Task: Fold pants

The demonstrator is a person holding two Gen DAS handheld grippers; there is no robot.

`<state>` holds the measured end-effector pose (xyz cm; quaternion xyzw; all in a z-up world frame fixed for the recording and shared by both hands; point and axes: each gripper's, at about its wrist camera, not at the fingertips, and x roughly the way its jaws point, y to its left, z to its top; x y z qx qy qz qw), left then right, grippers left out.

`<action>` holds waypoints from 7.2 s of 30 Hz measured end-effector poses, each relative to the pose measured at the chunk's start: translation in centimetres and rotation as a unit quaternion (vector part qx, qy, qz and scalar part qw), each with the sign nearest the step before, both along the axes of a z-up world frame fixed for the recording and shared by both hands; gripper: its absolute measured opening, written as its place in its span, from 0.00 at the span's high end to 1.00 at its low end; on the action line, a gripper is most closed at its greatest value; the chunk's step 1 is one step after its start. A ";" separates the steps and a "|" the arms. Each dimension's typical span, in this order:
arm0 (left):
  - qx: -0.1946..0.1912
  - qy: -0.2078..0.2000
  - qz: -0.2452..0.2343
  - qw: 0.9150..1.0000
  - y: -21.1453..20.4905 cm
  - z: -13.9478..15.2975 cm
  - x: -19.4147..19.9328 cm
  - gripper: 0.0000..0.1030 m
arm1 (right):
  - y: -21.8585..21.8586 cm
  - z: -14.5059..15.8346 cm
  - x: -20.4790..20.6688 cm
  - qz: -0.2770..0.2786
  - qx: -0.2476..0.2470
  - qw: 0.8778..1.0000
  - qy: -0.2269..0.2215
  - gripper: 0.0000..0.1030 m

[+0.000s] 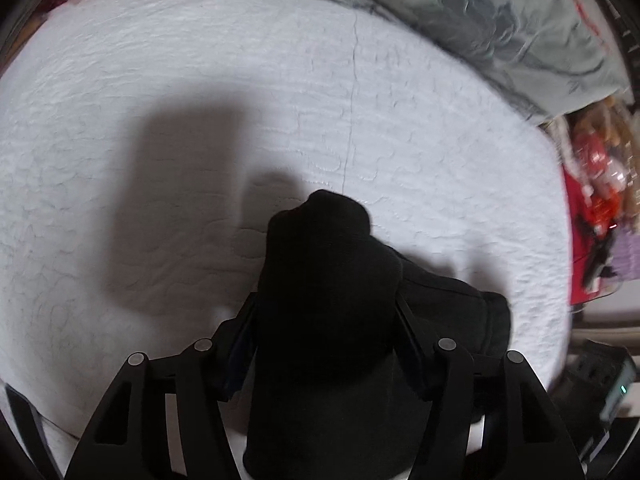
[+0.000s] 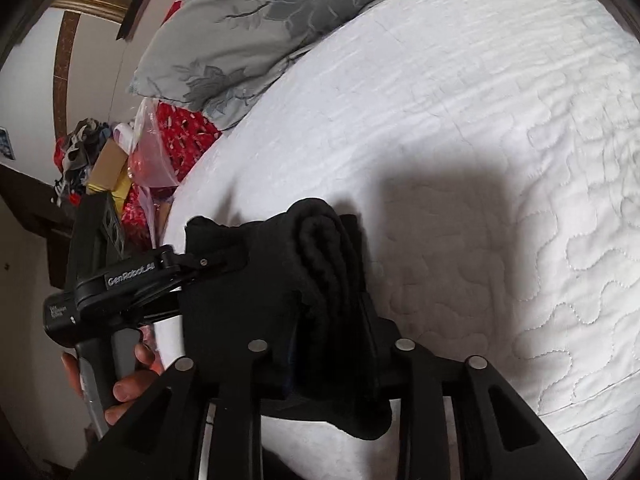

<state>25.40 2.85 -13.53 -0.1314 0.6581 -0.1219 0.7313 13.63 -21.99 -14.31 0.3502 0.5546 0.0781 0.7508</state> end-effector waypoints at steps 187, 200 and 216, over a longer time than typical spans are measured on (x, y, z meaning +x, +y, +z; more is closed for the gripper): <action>0.021 -0.066 0.035 0.997 8.5 1.8 4.3 0.62 | 10.5 0.7 10.8 0.124 -0.026 0.992 -0.028 0.73; 0.095 -0.139 0.094 0.981 10.0 2.3 -0.8 0.11 | 6.1 0.9 7.1 0.093 -0.035 0.994 -0.052 0.48; 0.172 -0.191 0.176 0.950 6.2 5.2 -11.9 0.10 | 9.4 7.6 -2.3 0.091 -0.268 0.957 -0.066 0.00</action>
